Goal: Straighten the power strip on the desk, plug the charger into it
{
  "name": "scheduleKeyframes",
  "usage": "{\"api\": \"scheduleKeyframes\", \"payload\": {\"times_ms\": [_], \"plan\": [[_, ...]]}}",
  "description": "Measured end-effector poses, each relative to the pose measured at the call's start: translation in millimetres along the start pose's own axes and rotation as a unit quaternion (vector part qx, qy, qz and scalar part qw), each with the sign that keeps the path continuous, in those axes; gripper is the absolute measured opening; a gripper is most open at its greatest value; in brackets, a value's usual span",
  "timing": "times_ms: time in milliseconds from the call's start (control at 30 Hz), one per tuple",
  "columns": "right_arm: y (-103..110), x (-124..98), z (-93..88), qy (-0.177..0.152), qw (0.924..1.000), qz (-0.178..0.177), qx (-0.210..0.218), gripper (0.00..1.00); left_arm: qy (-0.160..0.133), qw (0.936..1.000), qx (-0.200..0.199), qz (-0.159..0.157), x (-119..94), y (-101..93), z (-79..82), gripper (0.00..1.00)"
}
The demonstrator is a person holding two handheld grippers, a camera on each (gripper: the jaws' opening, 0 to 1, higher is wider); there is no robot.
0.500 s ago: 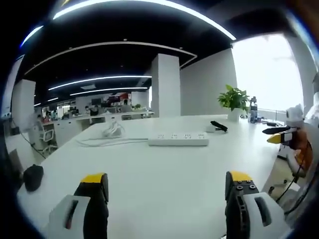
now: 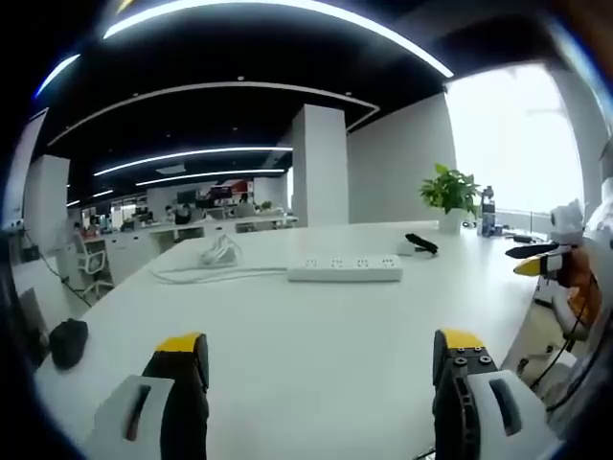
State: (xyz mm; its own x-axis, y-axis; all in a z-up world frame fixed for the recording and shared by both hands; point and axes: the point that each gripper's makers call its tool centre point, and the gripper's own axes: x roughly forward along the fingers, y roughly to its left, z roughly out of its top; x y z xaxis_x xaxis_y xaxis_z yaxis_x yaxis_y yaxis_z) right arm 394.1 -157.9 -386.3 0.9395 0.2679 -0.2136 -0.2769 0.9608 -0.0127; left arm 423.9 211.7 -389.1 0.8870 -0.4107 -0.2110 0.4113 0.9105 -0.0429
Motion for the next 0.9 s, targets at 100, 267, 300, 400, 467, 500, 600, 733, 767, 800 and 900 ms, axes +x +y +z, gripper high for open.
{"api": "scheduleKeyframes", "payload": {"times_ms": [100,267,300,400,467,500,600,733,767,800,900], "plan": [[0.9,0.2,0.0,0.0,1.0,0.002,0.001,0.99,0.001,1.0,-0.001,-0.001,0.2,-0.5,-1.0,0.99],[1.6,0.5,-1.2,0.001,1.0,0.003,0.004,0.98,0.006,1.0,0.0,-0.005,1.6,-4.2,-3.6,0.99],[1.8,0.6,-1.1,0.001,1.0,0.003,0.005,0.98,0.005,1.0,0.0,-0.007,1.8,-4.8,-3.6,0.99],[3.2,1.1,-0.3,0.0,1.0,0.004,0.005,0.98,0.005,0.9999,-0.004,-0.011,3.4,-5.5,-3.8,0.99],[5.1,2.0,0.7,-0.001,1.0,0.007,0.006,0.98,0.003,0.9999,-0.004,-0.014,4.9,-5.6,-2.8,0.99],[6.0,2.6,1.4,-0.002,0.9999,0.008,0.006,0.97,0.002,0.9999,-0.004,-0.014,6.1,-5.4,-1.9,0.99],[9.1,6.1,4.1,-0.006,0.9999,0.014,0.007,0.97,-0.001,0.9999,-0.001,-0.016,10.2,-4.6,1.1,0.98],[10.7,12.8,8.5,-0.013,0.9997,0.018,0.008,0.96,-0.002,0.9997,0.011,-0.02,17.1,-3.4,6.5,0.98],[10.4,14.8,9.9,-0.016,0.9997,0.018,0.01,0.96,-0.003,0.9997,0.014,-0.02,19.1,-2.8,7.8,0.98],[9.6,16.8,10.9,-0.018,0.9996,0.017,0.013,0.96,-0.004,0.9997,0.016,-0.018,21.6,-1.6,9.3,0.99],[8.1,23.1,13.1,-0.019,0.9995,0.022,0.012,0.96,-0.006,0.9996,0.019,-0.02,28.0,0.2,11.7,0.99]]}}
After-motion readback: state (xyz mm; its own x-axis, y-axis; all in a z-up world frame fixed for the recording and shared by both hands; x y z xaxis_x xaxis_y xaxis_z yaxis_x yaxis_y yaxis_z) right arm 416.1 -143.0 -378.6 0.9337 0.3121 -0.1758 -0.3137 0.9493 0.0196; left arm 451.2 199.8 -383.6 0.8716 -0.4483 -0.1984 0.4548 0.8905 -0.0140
